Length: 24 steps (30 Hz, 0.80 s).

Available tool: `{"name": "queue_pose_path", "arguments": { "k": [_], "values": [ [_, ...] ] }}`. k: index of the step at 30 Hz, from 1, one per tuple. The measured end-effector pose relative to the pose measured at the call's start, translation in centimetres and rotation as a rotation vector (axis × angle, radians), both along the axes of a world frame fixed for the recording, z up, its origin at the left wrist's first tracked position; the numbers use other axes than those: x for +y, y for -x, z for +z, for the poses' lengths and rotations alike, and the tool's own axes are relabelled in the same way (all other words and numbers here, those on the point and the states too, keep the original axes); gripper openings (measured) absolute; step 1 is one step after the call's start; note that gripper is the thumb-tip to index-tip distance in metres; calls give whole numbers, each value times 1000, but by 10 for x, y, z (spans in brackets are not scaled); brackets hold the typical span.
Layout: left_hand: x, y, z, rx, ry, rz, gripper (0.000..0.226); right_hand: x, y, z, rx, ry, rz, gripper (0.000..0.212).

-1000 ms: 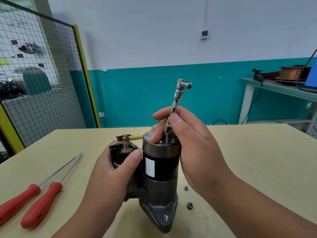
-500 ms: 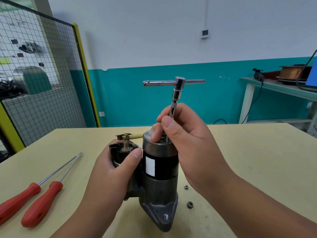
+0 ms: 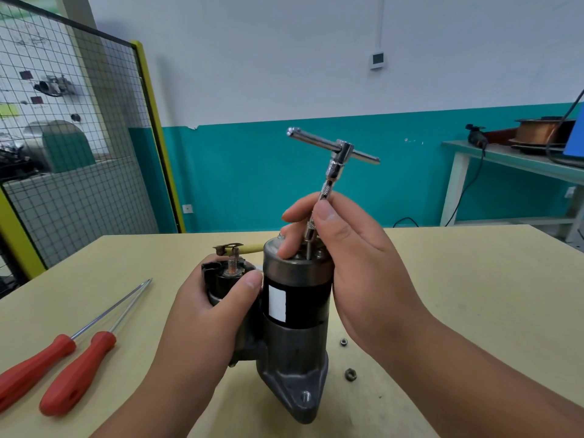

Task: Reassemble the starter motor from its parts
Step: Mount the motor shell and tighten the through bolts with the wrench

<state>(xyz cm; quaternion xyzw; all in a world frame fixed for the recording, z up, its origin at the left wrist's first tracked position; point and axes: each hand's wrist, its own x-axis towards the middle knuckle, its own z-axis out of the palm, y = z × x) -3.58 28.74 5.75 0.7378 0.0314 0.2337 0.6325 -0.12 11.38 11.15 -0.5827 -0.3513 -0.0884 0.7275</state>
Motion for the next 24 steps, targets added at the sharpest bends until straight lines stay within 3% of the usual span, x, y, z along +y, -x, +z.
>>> {"name": "queue_pose_path", "arguments": {
  "k": [24],
  "values": [
    [-1, 1, 1, -12, 15, 3, 48, 1, 1, 1, 14, 31, -5, 26]
  ]
}}
